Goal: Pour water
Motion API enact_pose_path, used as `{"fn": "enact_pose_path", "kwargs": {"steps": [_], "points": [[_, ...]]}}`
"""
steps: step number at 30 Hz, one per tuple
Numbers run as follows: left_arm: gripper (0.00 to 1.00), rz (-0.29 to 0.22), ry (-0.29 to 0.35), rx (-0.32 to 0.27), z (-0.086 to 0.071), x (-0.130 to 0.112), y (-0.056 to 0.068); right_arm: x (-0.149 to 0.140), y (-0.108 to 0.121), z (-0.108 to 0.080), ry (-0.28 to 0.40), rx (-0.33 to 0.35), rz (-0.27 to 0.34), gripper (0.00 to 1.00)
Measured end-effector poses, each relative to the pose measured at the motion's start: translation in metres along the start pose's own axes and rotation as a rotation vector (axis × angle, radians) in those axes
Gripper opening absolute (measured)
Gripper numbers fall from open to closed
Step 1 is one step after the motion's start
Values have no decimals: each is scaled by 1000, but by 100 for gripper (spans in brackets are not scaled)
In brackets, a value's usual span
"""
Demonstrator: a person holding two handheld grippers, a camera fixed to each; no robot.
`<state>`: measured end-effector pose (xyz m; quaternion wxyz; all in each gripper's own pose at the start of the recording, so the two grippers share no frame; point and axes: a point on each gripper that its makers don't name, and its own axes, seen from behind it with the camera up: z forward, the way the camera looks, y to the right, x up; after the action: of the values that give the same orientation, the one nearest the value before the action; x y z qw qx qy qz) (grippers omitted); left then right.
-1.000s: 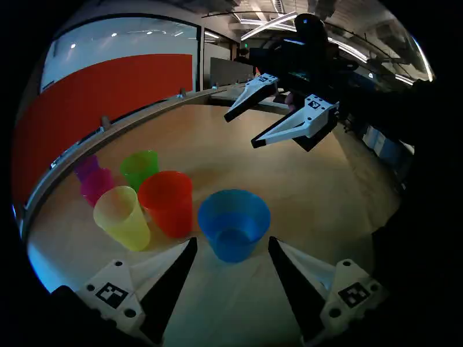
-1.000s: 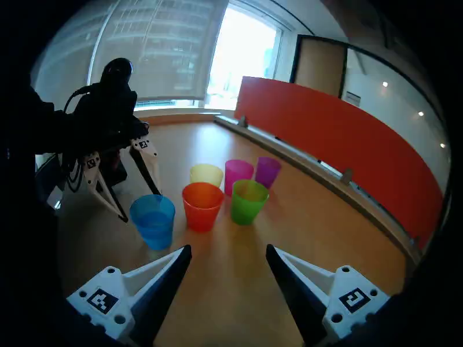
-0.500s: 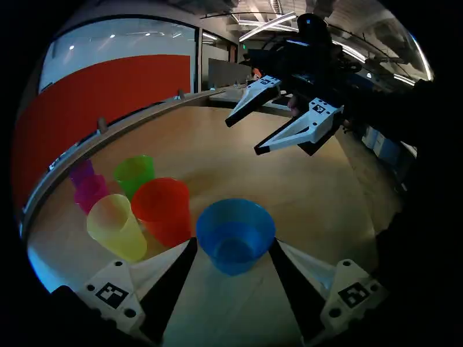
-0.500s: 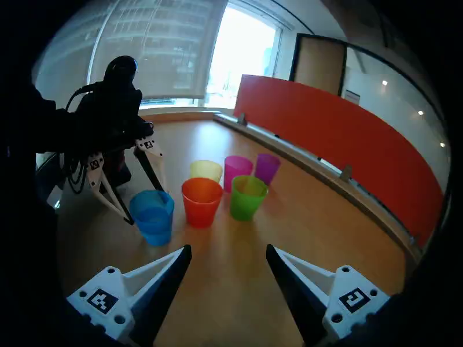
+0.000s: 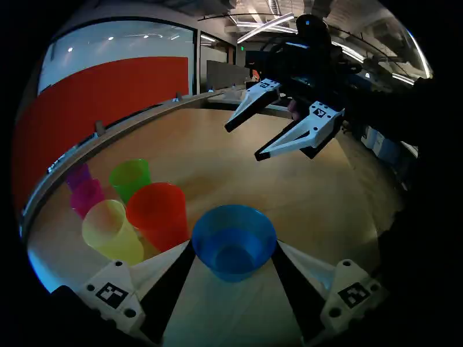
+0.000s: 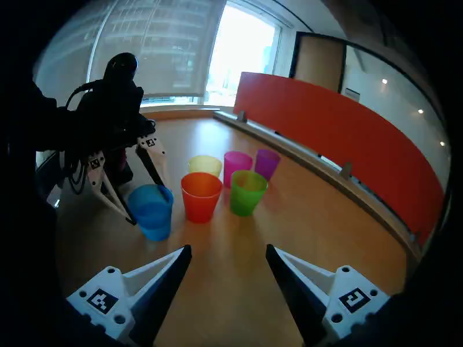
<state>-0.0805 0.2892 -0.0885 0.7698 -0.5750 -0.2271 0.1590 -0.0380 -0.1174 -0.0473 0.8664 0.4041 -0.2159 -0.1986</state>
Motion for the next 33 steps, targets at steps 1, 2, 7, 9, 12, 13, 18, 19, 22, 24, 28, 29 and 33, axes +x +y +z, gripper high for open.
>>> {"fn": "enact_pose_path", "kwargs": {"steps": [1,2,7,9,12,13,18,19,22,24,28,29,33], "points": [[91,-1,0,0,1,0,0,0,0,0,-1,0,0,100],[91,-2,0,-1,1,0,0,0,0,0,-1,0,0,100],[91,8,11,8,3,1,-1,-1,0,1,-2,-1,-1,100],[91,14,13,12,3,1,-1,-1,0,1,-2,-1,-1,100],[88,22,4,15,3,0,-1,-1,1,1,-2,-3,0,100],[87,24,2,16,3,1,-1,-2,1,1,-1,-4,1,100],[86,34,-7,18,3,1,-1,-1,2,0,2,-5,3,100],[86,36,-8,18,3,1,-1,-1,2,0,3,-5,3,100],[86,44,-10,19,2,1,-1,-2,2,-1,4,-7,4,100],[86,51,-11,20,1,1,0,-2,3,-1,5,-9,5,100],[86,60,-11,25,-1,1,1,-1,5,-1,7,-13,10,100],[86,60,-11,26,-1,1,1,-1,5,-1,9,-13,11,100],[86,52,3,32,-5,4,1,2,6,1,15,-15,15,100]]}}
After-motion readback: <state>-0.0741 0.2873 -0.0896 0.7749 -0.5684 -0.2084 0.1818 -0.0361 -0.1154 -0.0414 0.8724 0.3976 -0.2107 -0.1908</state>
